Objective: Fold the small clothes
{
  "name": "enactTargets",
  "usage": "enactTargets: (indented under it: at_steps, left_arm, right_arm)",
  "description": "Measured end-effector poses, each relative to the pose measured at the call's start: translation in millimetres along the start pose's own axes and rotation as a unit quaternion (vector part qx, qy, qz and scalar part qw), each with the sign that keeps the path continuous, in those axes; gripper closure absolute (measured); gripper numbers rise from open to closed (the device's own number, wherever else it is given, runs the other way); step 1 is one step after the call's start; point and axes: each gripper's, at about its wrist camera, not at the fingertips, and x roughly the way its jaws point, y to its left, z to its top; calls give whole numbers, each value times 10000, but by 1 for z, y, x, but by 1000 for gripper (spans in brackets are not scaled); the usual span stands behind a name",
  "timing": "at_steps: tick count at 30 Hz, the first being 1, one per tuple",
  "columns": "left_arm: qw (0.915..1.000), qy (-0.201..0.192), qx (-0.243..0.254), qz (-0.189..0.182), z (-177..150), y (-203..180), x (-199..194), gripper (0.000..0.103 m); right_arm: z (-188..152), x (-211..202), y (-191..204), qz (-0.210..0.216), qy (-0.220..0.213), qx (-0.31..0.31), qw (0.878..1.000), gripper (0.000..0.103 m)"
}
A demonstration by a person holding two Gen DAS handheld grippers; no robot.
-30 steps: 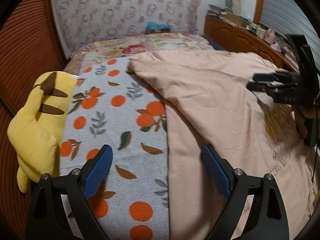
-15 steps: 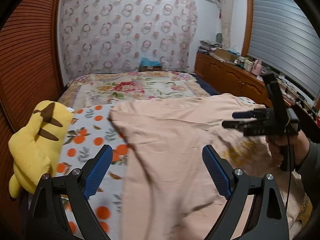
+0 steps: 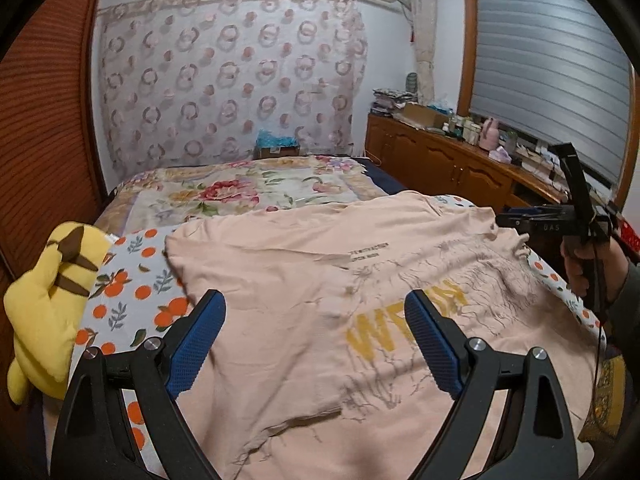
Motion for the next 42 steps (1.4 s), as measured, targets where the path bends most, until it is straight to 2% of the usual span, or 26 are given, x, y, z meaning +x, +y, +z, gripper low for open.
enactTargets:
  at_steps: [6,10,14,17,19,24,26,27,28,30,37,42]
  left_arm:
    - [9998,-67,167,-93,1,-22,-5,11]
    - [9996,-92,208,-168,2,-32,-8,11]
    - [9995,-80,216,-238,3,-40,-8,11]
    - [9994,-24,239,-233,1,-45,-7,11]
    - [9994,20,240,-238,-2,-46,-5,11]
    - [9995,81,166,-272,-5,-46,-1,11]
    - [9994,102,169,-273,-6,-46,1,11]
    - [9994,113,171,-274,-6,-46,1,11]
    - [9994,121,172,-278,-7,-47,2,11]
    - [9994,138,170,-273,-9,-47,2,11]
    - [9994,161,123,-295,-11,-45,2,11]
    - [9994,155,75,-299,-13,-46,1,11]
  right_arm:
    - [-19,-1,-34,-320,115,351,9988,34]
    - [-16,11,-52,-535,288,563,9966,34]
    - [-13,22,-60,-461,456,922,9936,35]
    - [-11,22,-66,-510,516,1013,9922,41]
    - [-4,25,-67,-525,551,1017,9919,51]
    - [1,22,-64,-671,621,806,9925,64]
    - [1,22,-64,-819,597,689,9925,77]
    - [1,21,-63,-854,577,623,9927,94]
    - [1,21,-63,-801,560,616,9933,99]
    - [0,18,-60,-957,460,517,9930,99]
    - [14,-11,-36,-575,-110,354,9977,100]
    - [29,-43,16,80,-526,-198,9984,100]
